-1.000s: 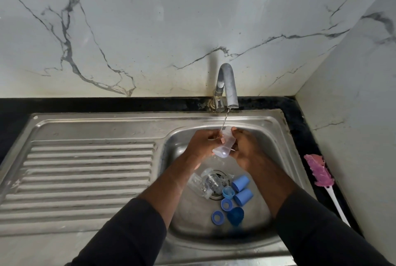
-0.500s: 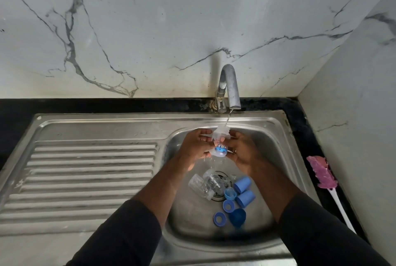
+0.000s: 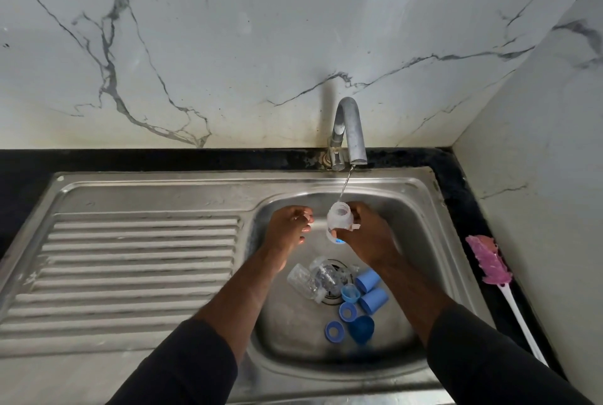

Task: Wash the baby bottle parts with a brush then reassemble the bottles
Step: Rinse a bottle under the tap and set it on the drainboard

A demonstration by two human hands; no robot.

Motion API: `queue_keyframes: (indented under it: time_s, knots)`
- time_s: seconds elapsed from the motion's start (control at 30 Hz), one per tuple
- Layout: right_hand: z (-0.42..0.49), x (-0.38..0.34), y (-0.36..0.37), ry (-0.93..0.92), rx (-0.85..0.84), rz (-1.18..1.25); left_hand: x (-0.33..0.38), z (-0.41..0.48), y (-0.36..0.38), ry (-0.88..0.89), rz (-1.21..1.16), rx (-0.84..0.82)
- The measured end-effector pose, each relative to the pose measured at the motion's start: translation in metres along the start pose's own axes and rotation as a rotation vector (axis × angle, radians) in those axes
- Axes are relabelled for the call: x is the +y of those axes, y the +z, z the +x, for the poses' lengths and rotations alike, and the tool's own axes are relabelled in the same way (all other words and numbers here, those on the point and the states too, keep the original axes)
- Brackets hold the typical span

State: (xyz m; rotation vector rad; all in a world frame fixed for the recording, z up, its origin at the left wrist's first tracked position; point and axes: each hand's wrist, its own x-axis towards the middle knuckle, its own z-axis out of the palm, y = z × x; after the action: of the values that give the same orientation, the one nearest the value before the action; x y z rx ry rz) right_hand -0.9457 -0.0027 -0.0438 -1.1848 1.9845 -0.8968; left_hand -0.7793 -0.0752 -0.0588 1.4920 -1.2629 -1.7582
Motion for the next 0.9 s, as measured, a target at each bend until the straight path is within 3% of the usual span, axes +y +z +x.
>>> queue_keyframes:
  time_s: [0.23,0.4,0.5,0.63,0.77,0.9]
  knots:
    - [0.012,-0.012,0.002,-0.041,0.061,0.04,-0.004,-0.003,-0.006,0.006,0.039,-0.011]
    - [0.006,-0.025,0.006,-0.179,0.216,0.098,-0.007,-0.002,-0.013,0.021,0.045,0.038]
    - [0.002,-0.015,0.013,-0.1,0.117,-0.085,-0.01,0.002,-0.013,0.064,0.077,0.065]
    - [0.001,-0.016,0.012,-0.106,0.259,0.02,-0.01,0.003,-0.013,0.087,0.118,0.061]
    - [-0.001,-0.011,0.015,-0.097,0.047,-0.082,-0.007,0.003,-0.014,0.102,0.17,0.054]
    - [0.003,-0.013,0.014,-0.186,0.213,-0.042,-0.008,0.004,-0.012,0.107,0.217,0.062]
